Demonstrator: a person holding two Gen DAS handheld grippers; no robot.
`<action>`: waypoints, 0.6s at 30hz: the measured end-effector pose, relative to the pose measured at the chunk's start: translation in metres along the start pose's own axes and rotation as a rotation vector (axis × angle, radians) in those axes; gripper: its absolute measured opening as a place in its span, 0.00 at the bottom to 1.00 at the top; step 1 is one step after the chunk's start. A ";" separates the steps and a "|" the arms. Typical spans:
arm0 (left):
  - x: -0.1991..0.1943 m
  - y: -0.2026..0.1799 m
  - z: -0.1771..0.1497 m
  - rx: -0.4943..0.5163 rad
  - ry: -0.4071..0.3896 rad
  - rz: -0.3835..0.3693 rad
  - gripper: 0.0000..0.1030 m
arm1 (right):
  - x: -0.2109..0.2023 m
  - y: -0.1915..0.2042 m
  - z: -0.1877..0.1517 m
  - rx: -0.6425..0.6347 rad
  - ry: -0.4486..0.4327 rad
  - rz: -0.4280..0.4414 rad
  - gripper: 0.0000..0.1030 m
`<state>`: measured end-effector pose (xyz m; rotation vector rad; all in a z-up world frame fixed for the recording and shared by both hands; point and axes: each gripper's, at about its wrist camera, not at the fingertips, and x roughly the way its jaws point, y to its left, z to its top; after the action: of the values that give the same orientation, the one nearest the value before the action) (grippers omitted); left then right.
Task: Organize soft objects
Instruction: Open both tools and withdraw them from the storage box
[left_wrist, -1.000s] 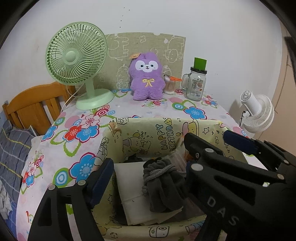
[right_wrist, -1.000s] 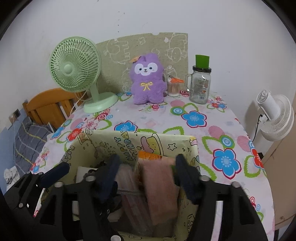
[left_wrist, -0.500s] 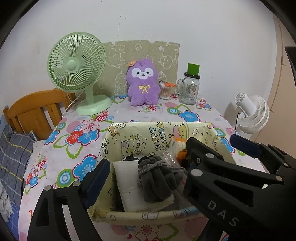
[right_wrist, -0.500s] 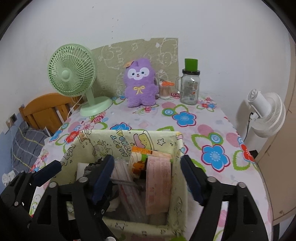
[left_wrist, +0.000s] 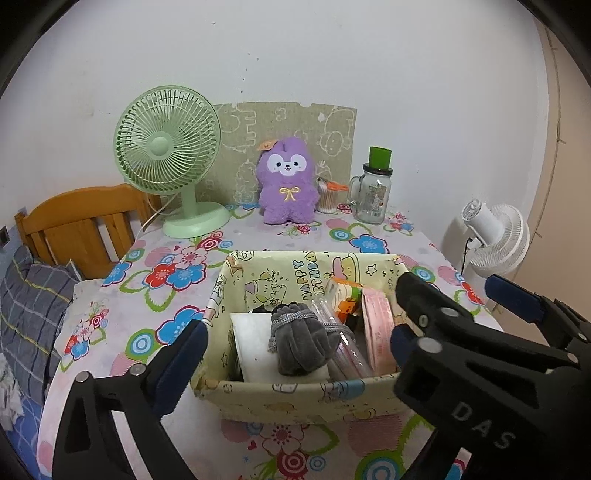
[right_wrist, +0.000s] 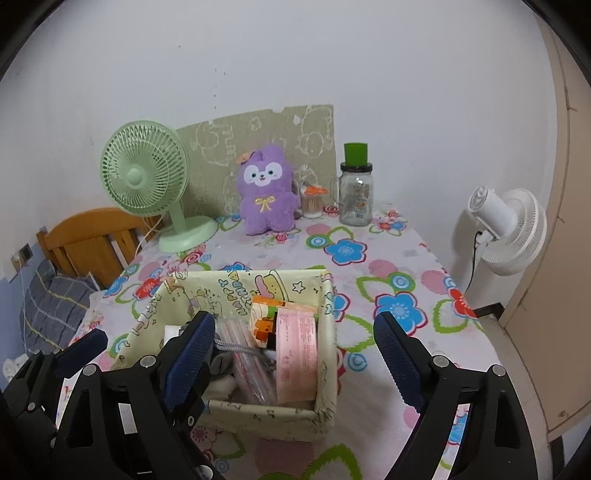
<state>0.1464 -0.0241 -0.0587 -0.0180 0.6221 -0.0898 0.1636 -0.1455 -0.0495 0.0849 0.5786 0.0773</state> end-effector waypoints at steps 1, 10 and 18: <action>-0.003 -0.001 -0.001 0.003 -0.005 0.002 0.99 | -0.004 0.000 0.000 -0.003 -0.006 -0.003 0.88; -0.026 -0.003 -0.014 0.008 -0.019 -0.017 1.00 | -0.034 -0.008 -0.012 -0.011 -0.039 -0.016 0.93; -0.043 -0.001 -0.022 0.020 -0.048 0.001 1.00 | -0.056 -0.015 -0.025 0.007 -0.059 -0.023 0.97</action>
<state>0.0987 -0.0208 -0.0510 -0.0005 0.5735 -0.0944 0.1041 -0.1642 -0.0417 0.0871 0.5209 0.0506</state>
